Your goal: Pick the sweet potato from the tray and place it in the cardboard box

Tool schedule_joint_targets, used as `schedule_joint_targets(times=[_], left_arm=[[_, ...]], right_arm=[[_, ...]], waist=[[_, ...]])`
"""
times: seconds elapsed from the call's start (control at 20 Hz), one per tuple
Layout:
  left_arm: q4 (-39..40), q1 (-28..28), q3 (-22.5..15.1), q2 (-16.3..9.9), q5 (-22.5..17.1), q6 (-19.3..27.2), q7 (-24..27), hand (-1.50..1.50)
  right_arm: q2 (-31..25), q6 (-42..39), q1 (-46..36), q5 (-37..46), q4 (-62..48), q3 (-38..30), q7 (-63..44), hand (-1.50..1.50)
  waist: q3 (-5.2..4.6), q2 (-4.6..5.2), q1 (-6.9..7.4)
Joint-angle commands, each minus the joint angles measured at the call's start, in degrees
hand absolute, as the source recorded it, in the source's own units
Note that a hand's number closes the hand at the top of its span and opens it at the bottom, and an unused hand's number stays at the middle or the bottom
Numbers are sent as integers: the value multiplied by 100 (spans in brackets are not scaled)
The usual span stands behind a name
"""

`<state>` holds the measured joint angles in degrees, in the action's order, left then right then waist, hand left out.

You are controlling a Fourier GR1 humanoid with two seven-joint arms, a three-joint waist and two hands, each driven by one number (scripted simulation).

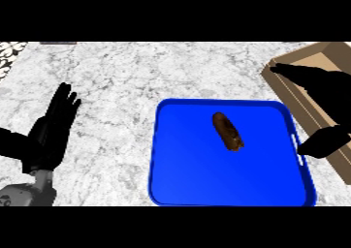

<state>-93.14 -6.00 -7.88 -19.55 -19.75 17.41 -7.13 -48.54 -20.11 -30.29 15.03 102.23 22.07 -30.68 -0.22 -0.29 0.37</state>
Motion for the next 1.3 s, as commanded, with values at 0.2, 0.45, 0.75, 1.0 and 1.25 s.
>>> schedule_joint_targets(times=[0.2, 0.45, 0.75, 1.0, 1.25], left_arm=[[47, 11, 149, 125, 89, -195, -18, 0], [300, -275, 239, 375, 230, -194, 6, 0], [200, -180, 69, 585, 497, -113, -79, 0], [-274, -66, 294, 478, 566, -147, -360, 0], [222, 82, 567, 534, 528, -571, 74, 0]], right_arm=[[1361, -805, -464, -282, 635, 171, -1790, -150], [2115, -943, -681, 347, -1, 336, -1816, -150], [2526, -1022, -585, 795, -201, 386, -2156, -150], [2784, -803, -52, 1479, -482, 512, -1593, -150], [3225, -546, 57, 2163, -743, 555, -1297, -150]], waist=[[18, 20, -20], [19, 32, -17], [19, 33, -23], [22, 28, -17], [21, 32, -15]])
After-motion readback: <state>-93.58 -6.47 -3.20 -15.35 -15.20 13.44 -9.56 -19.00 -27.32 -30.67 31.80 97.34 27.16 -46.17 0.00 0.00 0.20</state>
